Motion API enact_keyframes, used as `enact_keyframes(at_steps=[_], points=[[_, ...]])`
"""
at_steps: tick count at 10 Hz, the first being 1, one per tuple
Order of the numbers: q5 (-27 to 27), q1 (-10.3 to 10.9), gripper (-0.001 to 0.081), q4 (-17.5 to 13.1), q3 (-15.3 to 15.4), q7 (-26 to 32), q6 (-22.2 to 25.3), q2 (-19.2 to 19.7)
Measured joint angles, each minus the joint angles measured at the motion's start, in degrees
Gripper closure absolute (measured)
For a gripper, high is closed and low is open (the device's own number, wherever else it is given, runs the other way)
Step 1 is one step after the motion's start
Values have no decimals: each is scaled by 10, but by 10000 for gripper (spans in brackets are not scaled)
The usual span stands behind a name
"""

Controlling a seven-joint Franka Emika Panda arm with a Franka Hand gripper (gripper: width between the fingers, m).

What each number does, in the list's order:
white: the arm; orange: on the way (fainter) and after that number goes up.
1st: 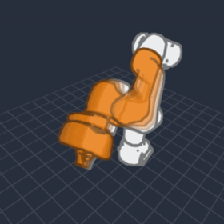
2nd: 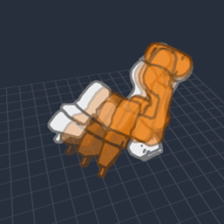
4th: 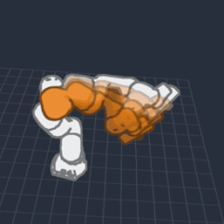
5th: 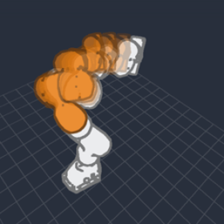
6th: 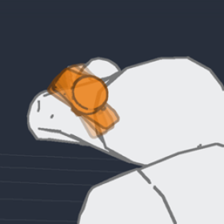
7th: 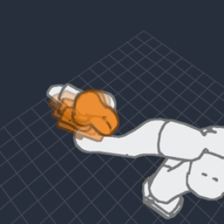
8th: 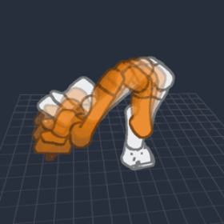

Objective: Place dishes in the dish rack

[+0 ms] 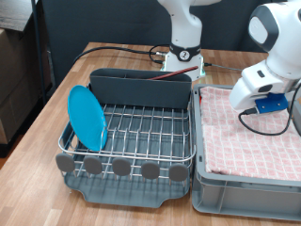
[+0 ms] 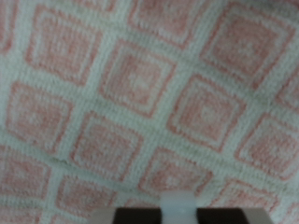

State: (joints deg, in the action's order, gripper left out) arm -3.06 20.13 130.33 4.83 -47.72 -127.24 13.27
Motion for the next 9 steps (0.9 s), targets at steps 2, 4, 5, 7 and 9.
enact_keyframes(at_steps=[2,4,5,7,9], points=[[11,0,733,-12,-1,-2,5,-1],[19,0,733,-28,-2,-6,23,-6],[19,0,733,-36,-2,-13,25,-10],[25,0,734,-44,-4,-26,24,-24],[25,-1,734,-46,-13,-36,9,-43]])
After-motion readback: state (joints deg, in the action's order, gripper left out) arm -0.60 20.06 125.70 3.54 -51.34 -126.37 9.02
